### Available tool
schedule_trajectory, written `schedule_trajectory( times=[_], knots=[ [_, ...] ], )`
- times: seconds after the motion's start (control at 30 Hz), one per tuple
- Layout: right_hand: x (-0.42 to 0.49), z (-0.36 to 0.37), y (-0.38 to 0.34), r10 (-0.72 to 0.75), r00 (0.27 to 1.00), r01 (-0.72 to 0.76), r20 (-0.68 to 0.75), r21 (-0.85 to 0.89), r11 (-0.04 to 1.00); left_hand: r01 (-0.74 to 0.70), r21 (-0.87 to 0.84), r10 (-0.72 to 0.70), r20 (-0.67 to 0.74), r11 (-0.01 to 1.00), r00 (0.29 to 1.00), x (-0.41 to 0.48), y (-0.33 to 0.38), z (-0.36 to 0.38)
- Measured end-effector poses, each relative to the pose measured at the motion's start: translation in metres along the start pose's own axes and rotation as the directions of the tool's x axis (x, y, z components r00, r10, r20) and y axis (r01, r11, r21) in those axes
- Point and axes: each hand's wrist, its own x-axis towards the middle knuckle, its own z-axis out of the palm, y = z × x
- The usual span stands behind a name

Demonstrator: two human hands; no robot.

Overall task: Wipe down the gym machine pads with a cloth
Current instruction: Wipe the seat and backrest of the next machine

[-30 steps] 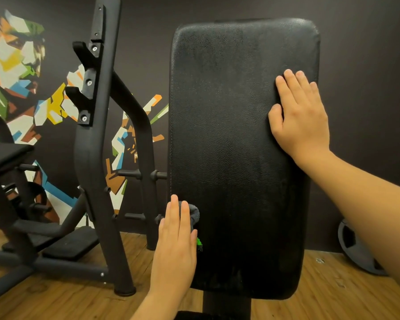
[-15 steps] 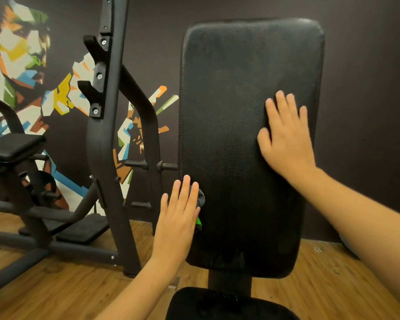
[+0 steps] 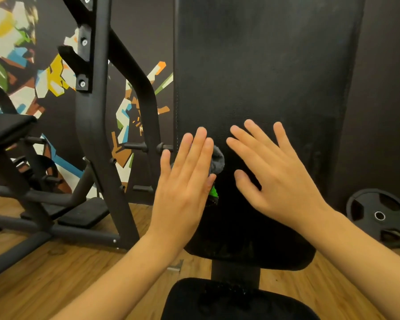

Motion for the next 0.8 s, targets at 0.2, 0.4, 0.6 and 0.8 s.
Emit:
schedule_trajectory(
  times=[0.2,0.4,0.6,0.8],
  knots=[
    [0.033,0.019,0.003,0.016,1.000,-0.013,-0.023,0.128,0.992,-0.014,0.055,0.014,0.004,0.998,1.000,0.024,-0.036,-0.012],
    [0.092,0.018,0.008,0.006,0.998,-0.023,0.068,0.260,0.965,0.070,0.190,-0.107,0.188,0.979,0.976,0.045,-0.087,-0.071],
    [0.180,-0.004,0.003,0.012,0.986,-0.083,0.169,0.421,0.903,0.114,0.295,-0.219,0.355,0.949,0.909,0.100,-0.121,-0.161],
    [0.270,-0.065,-0.003,0.033,0.937,-0.258,0.347,0.628,0.734,0.214,0.312,-0.350,0.486,0.925,0.801,0.191,-0.105,-0.243]
  ],
)
